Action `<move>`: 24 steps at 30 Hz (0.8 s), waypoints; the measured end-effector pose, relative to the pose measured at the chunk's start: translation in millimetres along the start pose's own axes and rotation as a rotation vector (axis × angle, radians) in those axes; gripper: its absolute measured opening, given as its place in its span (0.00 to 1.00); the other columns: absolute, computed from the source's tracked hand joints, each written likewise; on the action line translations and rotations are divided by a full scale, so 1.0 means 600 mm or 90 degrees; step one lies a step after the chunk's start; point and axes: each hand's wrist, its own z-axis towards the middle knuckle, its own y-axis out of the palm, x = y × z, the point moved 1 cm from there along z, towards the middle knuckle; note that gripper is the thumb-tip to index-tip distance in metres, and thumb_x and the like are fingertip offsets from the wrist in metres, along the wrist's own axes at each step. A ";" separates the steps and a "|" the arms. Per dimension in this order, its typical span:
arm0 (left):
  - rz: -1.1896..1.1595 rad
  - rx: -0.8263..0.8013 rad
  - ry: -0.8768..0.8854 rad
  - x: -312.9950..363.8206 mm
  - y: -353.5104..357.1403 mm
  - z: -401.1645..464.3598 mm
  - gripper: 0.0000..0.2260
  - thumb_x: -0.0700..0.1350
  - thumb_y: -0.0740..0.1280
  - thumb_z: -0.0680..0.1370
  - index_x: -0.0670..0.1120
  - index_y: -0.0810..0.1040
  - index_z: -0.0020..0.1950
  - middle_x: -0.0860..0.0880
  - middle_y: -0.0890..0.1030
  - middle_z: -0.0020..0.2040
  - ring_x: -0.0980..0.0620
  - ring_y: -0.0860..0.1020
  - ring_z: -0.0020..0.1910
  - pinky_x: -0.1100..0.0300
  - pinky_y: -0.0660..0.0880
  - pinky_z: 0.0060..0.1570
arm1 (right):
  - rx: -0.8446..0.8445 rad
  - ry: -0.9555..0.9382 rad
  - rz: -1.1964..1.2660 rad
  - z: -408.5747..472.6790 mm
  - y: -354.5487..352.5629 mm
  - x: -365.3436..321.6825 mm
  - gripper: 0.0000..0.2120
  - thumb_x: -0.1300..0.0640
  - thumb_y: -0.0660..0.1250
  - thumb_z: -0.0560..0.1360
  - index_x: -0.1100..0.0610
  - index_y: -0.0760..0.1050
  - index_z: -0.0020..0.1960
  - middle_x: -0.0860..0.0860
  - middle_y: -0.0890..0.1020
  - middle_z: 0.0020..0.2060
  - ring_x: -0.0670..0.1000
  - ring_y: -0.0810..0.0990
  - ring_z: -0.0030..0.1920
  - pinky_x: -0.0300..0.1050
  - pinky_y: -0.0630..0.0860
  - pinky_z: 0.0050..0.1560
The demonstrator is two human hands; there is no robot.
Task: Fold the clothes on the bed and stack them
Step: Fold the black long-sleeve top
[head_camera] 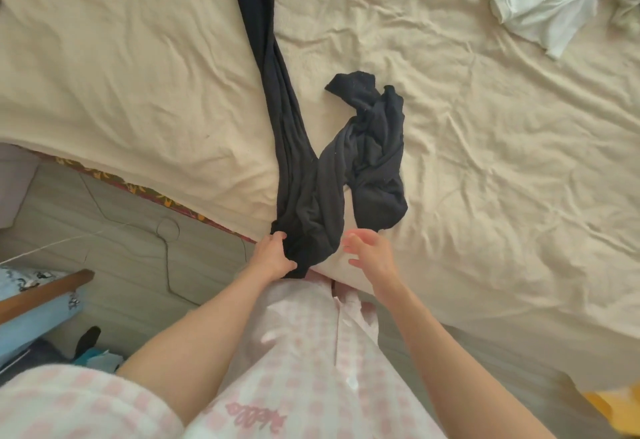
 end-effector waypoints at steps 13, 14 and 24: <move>-0.237 0.228 -0.026 0.032 0.104 -0.041 0.13 0.43 0.61 0.80 0.40 0.72 0.63 0.40 0.73 0.62 0.40 0.72 0.61 0.53 0.68 0.58 | -0.139 -0.090 -0.072 -0.032 -0.106 0.104 0.11 0.58 0.59 0.80 0.59 0.76 0.59 0.51 0.80 0.48 0.51 0.79 0.52 0.41 0.76 0.50; -0.321 0.196 -0.026 0.045 0.101 -0.055 0.13 0.43 0.60 0.81 0.41 0.70 0.64 0.41 0.74 0.62 0.41 0.73 0.61 0.53 0.69 0.57 | -0.145 -0.097 -0.093 -0.040 -0.117 0.113 0.11 0.58 0.59 0.80 0.58 0.75 0.60 0.51 0.80 0.50 0.52 0.79 0.53 0.42 0.76 0.51; -0.793 0.098 0.116 0.182 0.046 -0.256 0.11 0.45 0.62 0.80 0.41 0.73 0.60 0.44 0.80 0.55 0.49 0.80 0.53 0.57 0.79 0.49 | -0.259 -0.360 -0.153 -0.158 -0.149 0.054 0.24 0.57 0.72 0.72 0.39 0.68 0.61 0.38 0.76 0.57 0.40 0.75 0.59 0.44 0.74 0.60</move>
